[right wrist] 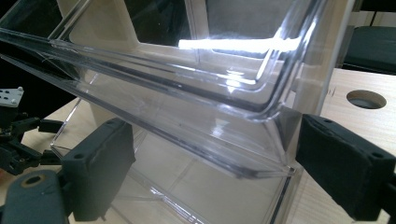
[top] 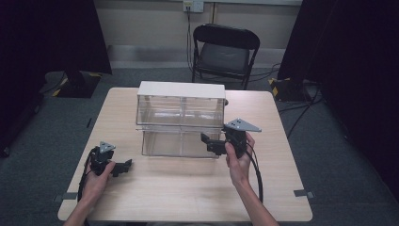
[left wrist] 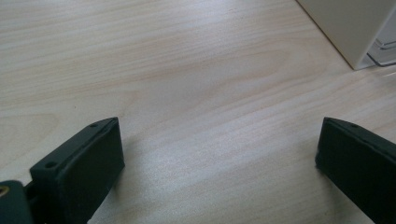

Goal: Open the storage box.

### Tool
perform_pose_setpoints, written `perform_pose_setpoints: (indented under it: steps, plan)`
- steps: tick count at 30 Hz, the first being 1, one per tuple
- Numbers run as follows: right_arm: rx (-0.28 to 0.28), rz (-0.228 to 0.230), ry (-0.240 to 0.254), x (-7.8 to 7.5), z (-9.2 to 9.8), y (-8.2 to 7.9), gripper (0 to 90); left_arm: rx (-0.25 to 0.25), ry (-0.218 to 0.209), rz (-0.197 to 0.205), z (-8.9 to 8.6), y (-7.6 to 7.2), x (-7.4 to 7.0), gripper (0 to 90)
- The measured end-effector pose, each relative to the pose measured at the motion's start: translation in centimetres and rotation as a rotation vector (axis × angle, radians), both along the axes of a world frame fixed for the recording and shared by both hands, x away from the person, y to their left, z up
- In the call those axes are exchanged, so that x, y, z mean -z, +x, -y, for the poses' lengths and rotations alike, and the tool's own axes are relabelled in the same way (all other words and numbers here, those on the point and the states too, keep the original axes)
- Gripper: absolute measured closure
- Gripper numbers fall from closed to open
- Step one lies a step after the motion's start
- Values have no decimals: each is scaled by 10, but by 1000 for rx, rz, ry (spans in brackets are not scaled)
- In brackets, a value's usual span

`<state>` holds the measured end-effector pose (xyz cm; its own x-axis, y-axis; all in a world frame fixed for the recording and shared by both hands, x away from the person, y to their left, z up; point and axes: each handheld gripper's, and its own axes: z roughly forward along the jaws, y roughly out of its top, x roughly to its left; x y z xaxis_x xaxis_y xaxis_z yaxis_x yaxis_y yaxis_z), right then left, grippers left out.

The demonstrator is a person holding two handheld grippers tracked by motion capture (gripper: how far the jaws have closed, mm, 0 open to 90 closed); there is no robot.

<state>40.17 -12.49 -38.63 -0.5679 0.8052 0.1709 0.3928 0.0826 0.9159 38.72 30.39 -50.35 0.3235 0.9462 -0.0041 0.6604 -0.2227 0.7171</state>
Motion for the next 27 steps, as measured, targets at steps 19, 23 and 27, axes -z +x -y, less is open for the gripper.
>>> perform_pose_setpoints:
  steps: [19,23,27]
  plan:
    - [0,-1,2,0,0,0,111,1,0,0,0,0,0,5]
    - [2,-5,2,0,0,0,110,0,0,0,0,0,0,5]
    - [1,-1,0,0,0,0,111,0,0,0,0,0,0,5]
